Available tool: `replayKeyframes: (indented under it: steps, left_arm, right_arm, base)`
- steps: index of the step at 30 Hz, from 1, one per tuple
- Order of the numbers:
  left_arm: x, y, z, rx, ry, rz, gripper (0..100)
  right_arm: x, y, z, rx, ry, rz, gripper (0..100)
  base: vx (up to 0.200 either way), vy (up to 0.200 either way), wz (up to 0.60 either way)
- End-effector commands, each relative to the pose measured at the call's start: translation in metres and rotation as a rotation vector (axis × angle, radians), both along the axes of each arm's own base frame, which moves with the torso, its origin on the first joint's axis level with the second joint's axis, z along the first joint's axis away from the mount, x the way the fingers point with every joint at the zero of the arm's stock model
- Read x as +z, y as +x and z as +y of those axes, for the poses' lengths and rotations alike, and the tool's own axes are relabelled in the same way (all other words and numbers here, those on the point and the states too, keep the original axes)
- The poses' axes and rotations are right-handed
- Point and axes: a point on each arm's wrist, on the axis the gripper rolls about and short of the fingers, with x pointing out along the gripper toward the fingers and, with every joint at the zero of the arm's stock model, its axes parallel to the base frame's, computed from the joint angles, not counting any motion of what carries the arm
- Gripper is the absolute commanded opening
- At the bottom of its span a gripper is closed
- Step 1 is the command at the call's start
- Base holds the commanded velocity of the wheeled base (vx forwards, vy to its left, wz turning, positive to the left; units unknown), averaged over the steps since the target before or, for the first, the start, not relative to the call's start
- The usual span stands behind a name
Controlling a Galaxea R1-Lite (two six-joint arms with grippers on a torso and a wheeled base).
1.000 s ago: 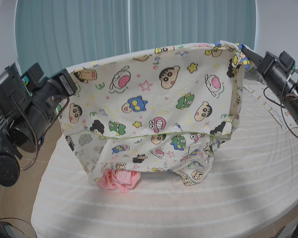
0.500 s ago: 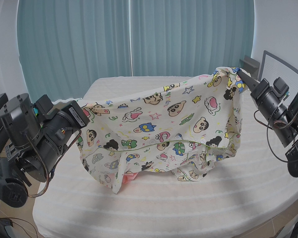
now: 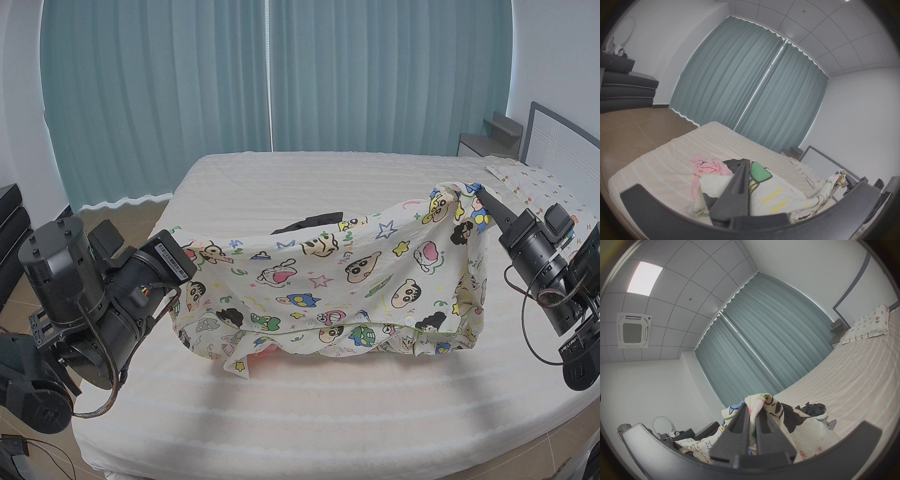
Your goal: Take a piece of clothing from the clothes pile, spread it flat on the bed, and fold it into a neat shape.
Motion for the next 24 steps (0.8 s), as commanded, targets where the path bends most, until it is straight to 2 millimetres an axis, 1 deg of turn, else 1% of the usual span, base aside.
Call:
replayKeyframes:
  steps: [1,4,7,10,19,24]
  left_arm:
    - [-0.018,-0.002,-0.002,-0.010,0.018,0.035,0]
    - [-0.023,-0.008,-0.005,-0.036,0.019,0.027,0]
    - [-0.021,-0.008,-0.006,-0.039,0.001,0.012,0]
    - [-0.025,-0.006,-0.008,-0.041,0.008,0.019,0]
    - [-0.017,-0.006,-0.007,-0.037,-0.032,-0.030,0]
    - [-0.018,-0.005,-0.008,-0.038,-0.040,-0.026,0]
  right_arm:
    - [-0.005,0.002,0.001,-0.003,-0.004,0.014,0]
    - [-0.007,0.004,0.001,-0.004,-0.010,0.020,0]
    - [-0.007,0.003,0.002,-0.001,-0.010,0.022,0]
    - [-0.005,0.002,0.001,-0.001,-0.007,0.012,0]
    - [0.009,-0.007,-0.003,-0.003,0.014,-0.043,0]
    - [0.007,-0.007,-0.004,-0.007,0.010,-0.038,0]
  base:
    - [0.000,-0.200,0.00]
    - [0.000,-0.200,0.00]
    - [0.000,-0.200,0.00]
    - [0.000,-0.200,0.00]
    - [0.000,-0.200,0.00]
    - [0.000,-0.200,0.00]
